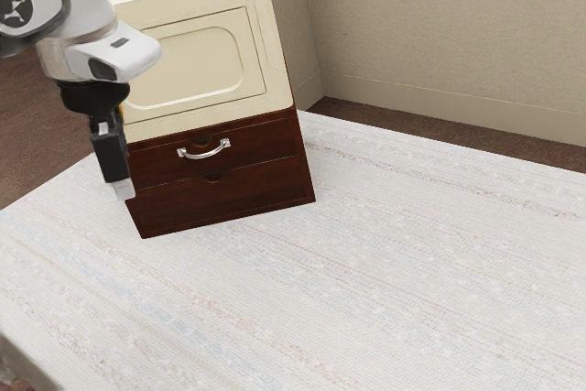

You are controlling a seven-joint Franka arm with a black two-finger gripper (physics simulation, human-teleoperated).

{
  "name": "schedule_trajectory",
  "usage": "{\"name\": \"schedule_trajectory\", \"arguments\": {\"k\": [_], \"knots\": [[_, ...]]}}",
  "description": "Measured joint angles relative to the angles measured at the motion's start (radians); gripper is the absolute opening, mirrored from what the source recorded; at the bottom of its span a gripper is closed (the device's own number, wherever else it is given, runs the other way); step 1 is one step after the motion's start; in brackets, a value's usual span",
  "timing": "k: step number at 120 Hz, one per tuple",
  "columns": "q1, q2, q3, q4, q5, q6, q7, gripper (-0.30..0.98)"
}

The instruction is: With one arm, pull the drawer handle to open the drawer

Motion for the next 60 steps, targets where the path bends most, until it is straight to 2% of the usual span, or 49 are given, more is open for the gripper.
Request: {"name": "schedule_trajectory", "arguments": {"k": [38, 60], "knots": [[-0.009, 0.007, 0.002, -0.01, -0.038, 0.026, 0.077, 0.69], [-0.008, 0.018, 0.004, -0.097, 0.015, 0.171, 0.107, 0.68]]}}
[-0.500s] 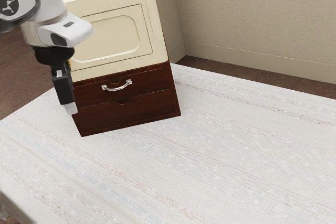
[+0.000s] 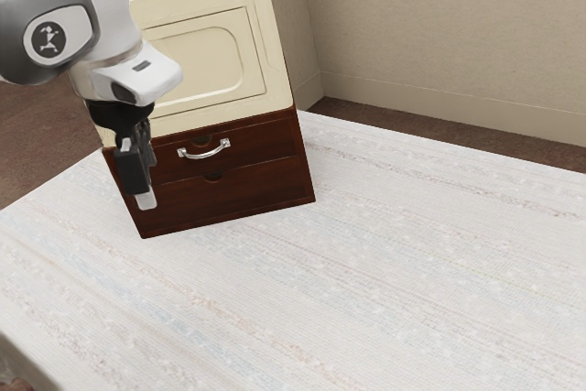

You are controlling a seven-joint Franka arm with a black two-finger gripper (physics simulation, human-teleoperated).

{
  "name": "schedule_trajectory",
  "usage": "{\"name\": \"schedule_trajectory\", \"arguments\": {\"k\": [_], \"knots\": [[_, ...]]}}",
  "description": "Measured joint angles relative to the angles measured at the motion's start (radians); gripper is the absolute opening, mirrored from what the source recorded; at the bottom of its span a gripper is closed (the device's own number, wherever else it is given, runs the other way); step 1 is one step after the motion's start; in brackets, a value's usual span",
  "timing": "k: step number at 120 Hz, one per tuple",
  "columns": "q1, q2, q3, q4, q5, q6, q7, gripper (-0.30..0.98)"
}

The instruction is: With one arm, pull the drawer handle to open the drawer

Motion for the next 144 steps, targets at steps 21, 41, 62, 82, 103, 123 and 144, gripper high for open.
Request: {"name": "schedule_trajectory", "arguments": {"k": [21, 41, 62, 82, 103, 123, 144], "knots": [[0.02, 0.037, 0.003, -0.016, 0.021, 0.14, 0.024, 0.54], [0.032, 0.082, 0.018, -0.014, 0.051, 0.242, 0.046, 0.34], [0.06, 0.127, 0.019, -0.009, 0.06, 0.336, 0.077, 0.26], [0.089, 0.166, 0.019, -0.002, 0.062, 0.411, 0.113, 0.25], [0.099, 0.213, 0.037, 0.023, 0.062, 0.464, 0.151, 0.25], [0.103, 0.249, 0.039, 0.048, 0.062, 0.493, 0.179, 0.25], [0.087, 0.281, 0.045, 0.051, 0.062, 0.515, 0.203, 0.24]]}}
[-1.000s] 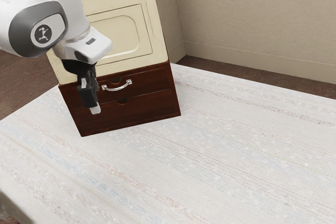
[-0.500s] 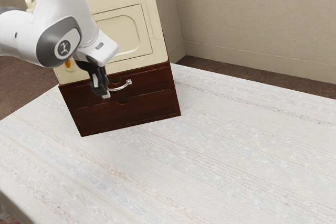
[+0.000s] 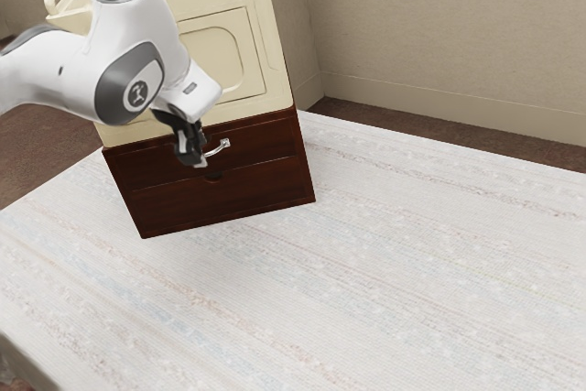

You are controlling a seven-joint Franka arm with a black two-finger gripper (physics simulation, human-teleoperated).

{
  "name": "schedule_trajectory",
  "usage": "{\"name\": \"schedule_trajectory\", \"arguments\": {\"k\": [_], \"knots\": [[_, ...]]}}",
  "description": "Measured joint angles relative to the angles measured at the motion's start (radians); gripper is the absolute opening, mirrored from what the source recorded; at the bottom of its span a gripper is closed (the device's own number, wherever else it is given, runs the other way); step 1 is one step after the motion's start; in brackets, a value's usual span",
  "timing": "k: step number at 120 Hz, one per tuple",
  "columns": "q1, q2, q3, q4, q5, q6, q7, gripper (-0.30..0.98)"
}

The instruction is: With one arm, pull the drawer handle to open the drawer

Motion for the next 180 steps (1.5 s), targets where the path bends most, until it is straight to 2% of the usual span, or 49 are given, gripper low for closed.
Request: {"name": "schedule_trajectory", "arguments": {"k": [38, 68, 96, 180], "knots": [[0.014, 0.032, 0.004, 0.0, -0.002, 0.024, 0.028, 0.24], [0.008, 0.021, 0.009, -0.017, -0.01, 0.037, 0.037, 0.02], [-0.018, -0.064, 0.009, -0.129, -0.003, 0.044, 0.038, -0.04], [-0.1, -0.299, 0.003, -0.387, -0.013, 0.045, 0.02, 0.05]]}}
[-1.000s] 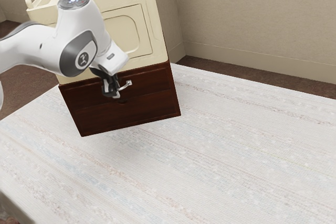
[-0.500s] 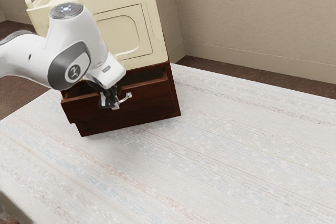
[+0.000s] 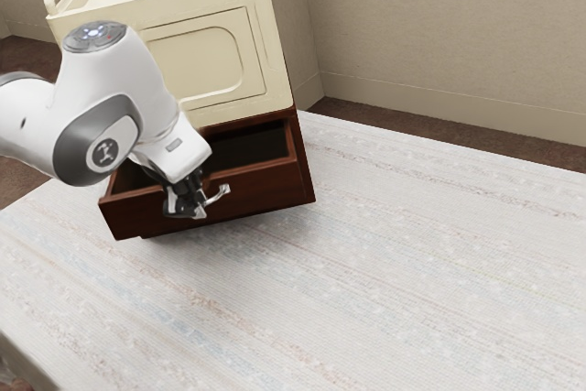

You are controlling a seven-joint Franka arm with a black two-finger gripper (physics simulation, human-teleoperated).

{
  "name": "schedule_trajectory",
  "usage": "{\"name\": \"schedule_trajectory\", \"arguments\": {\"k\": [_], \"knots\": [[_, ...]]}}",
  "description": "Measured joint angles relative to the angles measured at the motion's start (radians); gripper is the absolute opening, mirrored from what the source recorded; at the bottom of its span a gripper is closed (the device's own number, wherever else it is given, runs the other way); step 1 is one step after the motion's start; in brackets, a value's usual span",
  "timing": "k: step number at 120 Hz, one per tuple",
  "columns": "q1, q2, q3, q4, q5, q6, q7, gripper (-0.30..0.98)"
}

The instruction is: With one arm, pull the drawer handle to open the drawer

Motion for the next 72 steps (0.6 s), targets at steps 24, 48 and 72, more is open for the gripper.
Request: {"name": "schedule_trajectory", "arguments": {"k": [24, 48, 72], "knots": [[-0.003, -0.05, -0.005, -0.05, -0.002, 0.0, -0.011, 0.05], [-0.003, -0.089, -0.033, -0.094, -0.011, 0.0, -0.018, 0.06], [-0.003, -0.113, -0.056, -0.124, -0.032, -0.001, -0.024, 0.06]]}}
